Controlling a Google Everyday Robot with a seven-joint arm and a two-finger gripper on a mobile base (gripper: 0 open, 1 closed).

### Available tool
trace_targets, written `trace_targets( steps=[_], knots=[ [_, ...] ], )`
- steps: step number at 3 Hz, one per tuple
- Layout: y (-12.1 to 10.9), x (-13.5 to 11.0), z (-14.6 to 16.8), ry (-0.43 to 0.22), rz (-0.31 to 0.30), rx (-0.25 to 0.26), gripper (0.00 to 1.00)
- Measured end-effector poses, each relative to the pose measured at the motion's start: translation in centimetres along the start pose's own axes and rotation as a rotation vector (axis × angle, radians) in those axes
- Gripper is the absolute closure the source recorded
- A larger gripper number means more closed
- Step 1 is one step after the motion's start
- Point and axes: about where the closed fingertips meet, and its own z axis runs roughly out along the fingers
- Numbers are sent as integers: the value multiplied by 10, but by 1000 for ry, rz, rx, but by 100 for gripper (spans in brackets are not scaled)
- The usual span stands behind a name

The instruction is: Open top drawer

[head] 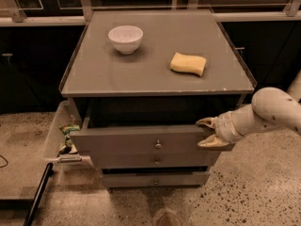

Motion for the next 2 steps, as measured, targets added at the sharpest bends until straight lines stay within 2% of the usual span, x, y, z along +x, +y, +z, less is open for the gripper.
trace_targets(
  steps=[1, 2],
  knots=[
    [-1, -2, -3, 0, 0, 0, 86],
    [11, -4, -6, -16, -4, -10, 100]
  ],
)
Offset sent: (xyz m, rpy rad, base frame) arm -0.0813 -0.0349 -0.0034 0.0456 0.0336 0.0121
